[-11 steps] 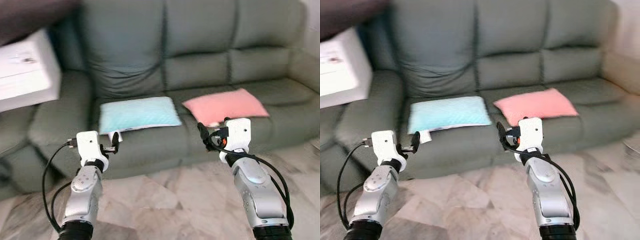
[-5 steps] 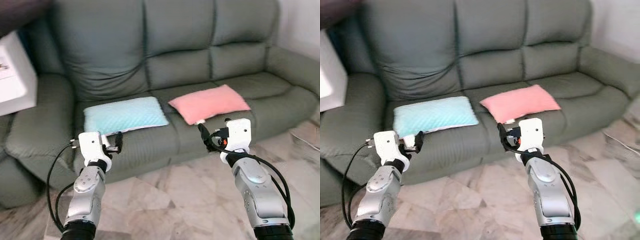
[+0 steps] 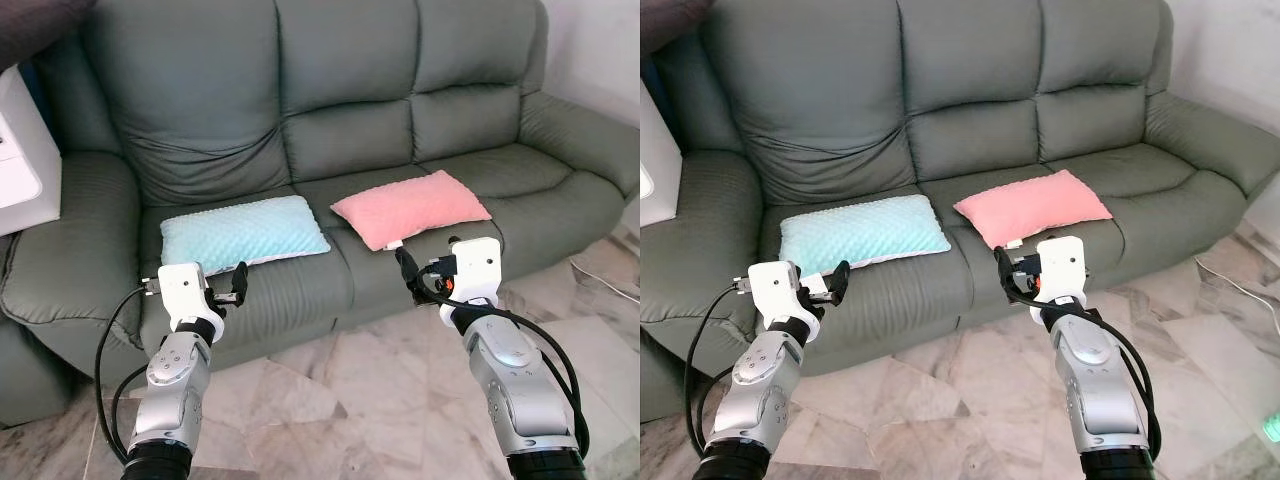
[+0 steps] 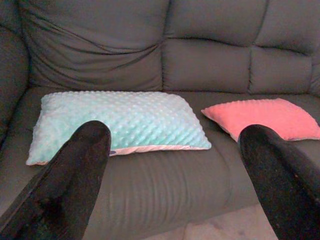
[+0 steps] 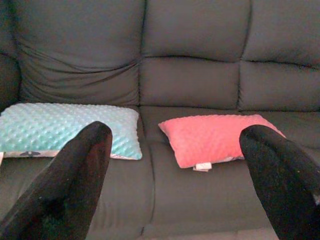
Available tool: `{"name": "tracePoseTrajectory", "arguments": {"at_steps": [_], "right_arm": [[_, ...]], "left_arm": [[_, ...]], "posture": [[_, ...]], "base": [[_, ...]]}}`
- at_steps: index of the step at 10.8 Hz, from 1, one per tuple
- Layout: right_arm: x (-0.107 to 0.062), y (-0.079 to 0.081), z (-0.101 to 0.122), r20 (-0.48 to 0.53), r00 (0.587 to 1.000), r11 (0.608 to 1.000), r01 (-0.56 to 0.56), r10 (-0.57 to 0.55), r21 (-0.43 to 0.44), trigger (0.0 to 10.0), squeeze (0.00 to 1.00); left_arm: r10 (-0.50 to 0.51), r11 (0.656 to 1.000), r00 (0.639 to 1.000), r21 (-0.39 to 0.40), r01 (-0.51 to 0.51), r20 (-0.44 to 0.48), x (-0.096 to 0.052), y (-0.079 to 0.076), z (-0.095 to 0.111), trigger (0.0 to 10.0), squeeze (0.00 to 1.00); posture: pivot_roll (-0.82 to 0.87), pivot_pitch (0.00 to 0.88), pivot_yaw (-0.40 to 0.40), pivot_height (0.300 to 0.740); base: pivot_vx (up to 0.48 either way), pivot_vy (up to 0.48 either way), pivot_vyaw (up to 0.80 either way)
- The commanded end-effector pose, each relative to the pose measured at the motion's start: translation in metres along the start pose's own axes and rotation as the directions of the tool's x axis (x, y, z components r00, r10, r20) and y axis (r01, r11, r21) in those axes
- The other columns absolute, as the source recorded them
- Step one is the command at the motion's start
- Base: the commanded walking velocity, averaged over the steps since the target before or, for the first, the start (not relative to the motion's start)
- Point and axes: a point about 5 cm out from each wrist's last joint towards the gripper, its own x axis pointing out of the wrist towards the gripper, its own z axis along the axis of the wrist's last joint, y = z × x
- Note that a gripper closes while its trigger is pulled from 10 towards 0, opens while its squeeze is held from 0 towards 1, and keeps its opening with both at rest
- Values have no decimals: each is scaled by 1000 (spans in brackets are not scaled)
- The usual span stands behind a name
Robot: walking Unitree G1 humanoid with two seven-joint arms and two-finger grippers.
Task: Move the pillow to the sofa
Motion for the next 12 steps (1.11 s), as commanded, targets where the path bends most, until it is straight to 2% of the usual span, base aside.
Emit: {"name": "tracePoseTrajectory", "arguments": {"at_steps": [1,4,6,11,12], "right_arm": [[0,-1,0,-8,1000,1000,-1,1,-10,10000,0],[0,0,0,-5,1000,1000,-5,5,-9,10000,0],[0,1,1,8,1000,1000,-15,15,-9,10000,0],[0,2,2,11,1000,1000,-23,24,-8,10000,0],[1,2,1,0,1000,1000,-22,22,-4,10000,0]], "left_arm": [[-8,1000,1000,-6,8,0,1,-2,-1,10000,0],[-12,1000,1000,-7,12,-2,1,-1,-1,10000,0],[-30,999,1000,-12,30,5,1,-3,-1,10000,0],[-53,998,999,-23,54,9,0,-4,0,10000,0],[-55,998,998,-23,55,10,0,-4,0,10000,0]], "posture": [[-227,5,-25,740],[-227,7,-27,740],[-227,5,-27,740],[-224,1,-26,740],[-223,1,-25,740]], "base": [[0,0,-756],[0,0,-733],[0,0,0],[356,0,0],[382,0,-750]]}}
